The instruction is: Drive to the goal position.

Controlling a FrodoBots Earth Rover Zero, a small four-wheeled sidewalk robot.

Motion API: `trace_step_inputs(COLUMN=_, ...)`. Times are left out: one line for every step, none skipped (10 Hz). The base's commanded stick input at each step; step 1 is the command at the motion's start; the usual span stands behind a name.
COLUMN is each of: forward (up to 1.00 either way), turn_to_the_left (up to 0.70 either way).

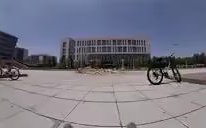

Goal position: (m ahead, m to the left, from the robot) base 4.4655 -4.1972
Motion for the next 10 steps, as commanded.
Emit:
trace_step_inputs(forward=0.45, turn_to_the_left=0.03)
trace_step_inputs(forward=0.45, turn_to_the_left=0.03)
trace_step_inputs(forward=0.45, turn_to_the_left=0.06)
trace_step_inputs(forward=0.45, turn_to_the_left=0.03)
trace_step_inputs(forward=0.45, turn_to_the_left=0.03)
trace_step_inputs(forward=0.45, turn_to_the_left=0.04)
trace_step_inputs(forward=0.45, turn_to_the_left=0.05)
trace_step_inputs(forward=0.45, turn_to_the_left=0.03)
trace_step_inputs(forward=0.45, turn_to_the_left=0.03)
trace_step_inputs(forward=0.45, turn_to_the_left=0.03)
